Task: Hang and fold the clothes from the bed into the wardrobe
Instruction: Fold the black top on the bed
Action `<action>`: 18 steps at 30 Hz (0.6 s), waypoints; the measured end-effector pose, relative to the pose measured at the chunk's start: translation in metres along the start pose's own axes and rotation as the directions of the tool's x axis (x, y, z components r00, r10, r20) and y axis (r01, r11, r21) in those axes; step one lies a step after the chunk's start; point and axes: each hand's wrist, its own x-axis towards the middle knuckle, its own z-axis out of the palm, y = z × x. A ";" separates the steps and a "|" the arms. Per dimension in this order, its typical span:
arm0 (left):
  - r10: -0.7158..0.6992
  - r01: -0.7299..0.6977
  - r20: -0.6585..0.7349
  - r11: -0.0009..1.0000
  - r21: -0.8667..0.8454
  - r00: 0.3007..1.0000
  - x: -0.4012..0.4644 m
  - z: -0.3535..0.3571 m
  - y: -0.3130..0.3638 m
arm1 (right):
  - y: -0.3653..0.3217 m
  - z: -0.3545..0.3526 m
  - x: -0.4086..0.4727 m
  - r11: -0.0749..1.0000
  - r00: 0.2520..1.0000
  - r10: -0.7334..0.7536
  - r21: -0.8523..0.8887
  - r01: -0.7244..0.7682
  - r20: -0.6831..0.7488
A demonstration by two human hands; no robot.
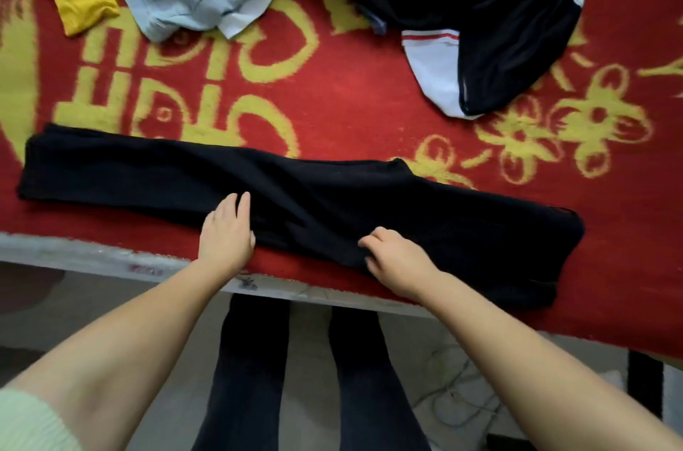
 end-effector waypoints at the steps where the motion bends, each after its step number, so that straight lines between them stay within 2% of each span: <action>1: -0.035 0.035 0.042 0.999 0.015 0.998 0.003 0.003 -0.013 | -0.022 0.011 0.014 1.000 1.000 -0.030 0.007 0.030 -0.005; 4: 0.042 -0.048 0.049 0.990 0.130 0.998 0.019 0.009 -0.042 | -0.068 0.040 0.049 0.998 0.999 0.030 -0.044 -0.032 -0.045; 6: 0.171 -0.175 0.035 0.967 0.186 0.985 0.031 0.008 -0.063 | -0.086 0.052 0.067 0.981 0.982 0.162 -0.094 -0.171 -0.102; 9: 0.402 -0.407 0.070 0.881 0.243 0.913 0.045 0.004 -0.079 | -0.087 0.053 0.076 0.943 0.946 0.296 -0.120 -0.312 -0.134; 13: 0.635 -0.635 0.054 0.759 0.144 0.771 0.038 -0.003 -0.117 | -0.093 0.048 0.072 0.931 0.938 0.323 -0.140 -0.338 -0.124; 15: 0.707 -0.709 0.059 0.700 0.087 0.705 0.026 -0.007 -0.140 | -0.105 0.047 0.072 0.917 0.940 0.335 -0.208 -0.341 -0.064; 16: 0.723 -0.726 0.070 0.684 0.063 0.687 0.022 -0.006 -0.149 | -0.113 0.047 0.075 0.900 0.932 0.363 -0.252 -0.356 -0.018; 17: 0.713 -0.716 0.073 0.697 0.034 0.698 0.018 -0.005 -0.157 | -0.121 0.047 0.078 0.878 0.913 0.407 -0.284 -0.386 0.018; 18: 0.667 -0.667 0.059 0.745 -0.020 0.743 0.017 -0.003 -0.164 | -0.130 0.045 0.082 0.857 0.891 0.451 -0.302 -0.419 0.045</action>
